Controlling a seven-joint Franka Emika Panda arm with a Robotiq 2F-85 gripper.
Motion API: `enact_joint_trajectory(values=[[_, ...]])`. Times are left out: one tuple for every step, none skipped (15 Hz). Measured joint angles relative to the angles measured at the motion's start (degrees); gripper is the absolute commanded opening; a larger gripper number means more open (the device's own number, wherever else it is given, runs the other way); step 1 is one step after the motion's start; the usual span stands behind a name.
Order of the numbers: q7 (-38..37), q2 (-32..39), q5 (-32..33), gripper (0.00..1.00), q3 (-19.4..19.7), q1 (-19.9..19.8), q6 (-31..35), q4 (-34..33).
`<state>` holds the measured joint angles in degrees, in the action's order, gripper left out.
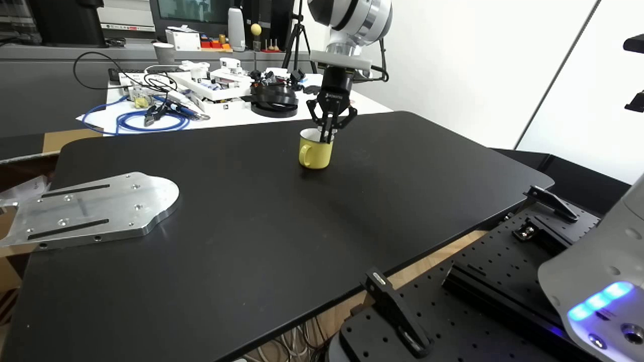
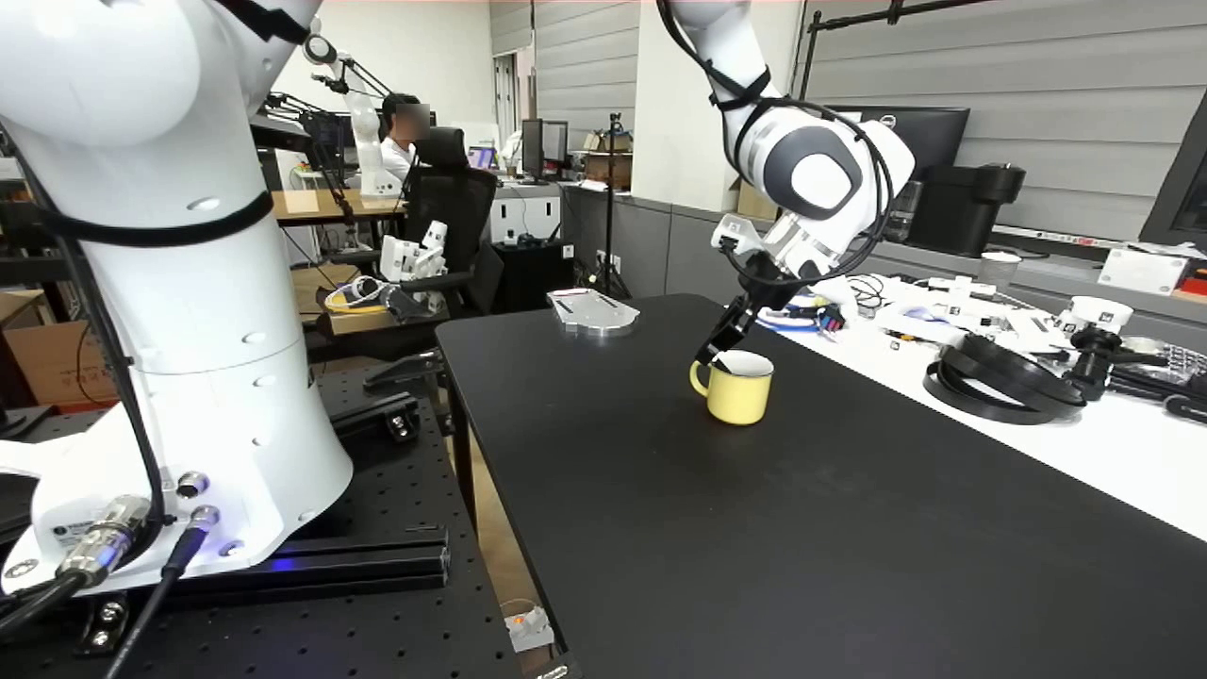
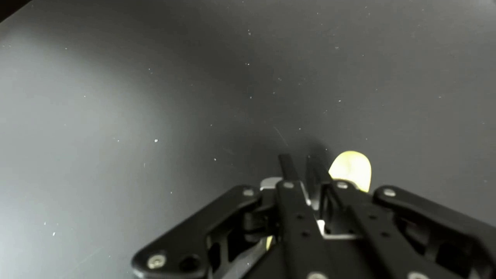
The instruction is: Pick the marker from the cup and put it on the table
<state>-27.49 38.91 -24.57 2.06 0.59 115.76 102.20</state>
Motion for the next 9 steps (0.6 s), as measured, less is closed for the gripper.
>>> enact_joint_trajectory(values=[[0.22, -0.14, 0.00, 0.02, -0.04, 0.09, 0.05, 0.00], [0.40, -0.30, 0.00, 0.02, -0.05, 0.16, 0.08, 0.00], [0.58, -0.51, 0.00, 0.02, -0.05, 0.19, 0.11, 0.00], [0.72, -0.81, 0.00, 0.02, -0.05, 0.19, 0.12, -0.01], [0.78, -1.27, 0.00, 0.02, -0.04, 0.19, 0.12, -0.01], [0.78, -1.88, 0.00, 0.02, -0.03, 0.15, 0.12, -0.02], [0.78, -2.56, -0.01, 0.02, -0.02, 0.10, 0.10, -0.03], [0.78, -3.41, -0.04, 0.02, -0.02, 0.02, -0.01, -0.04], [0.78, -4.35, -0.10, 0.02, -0.02, -0.08, -0.27, -0.09]])
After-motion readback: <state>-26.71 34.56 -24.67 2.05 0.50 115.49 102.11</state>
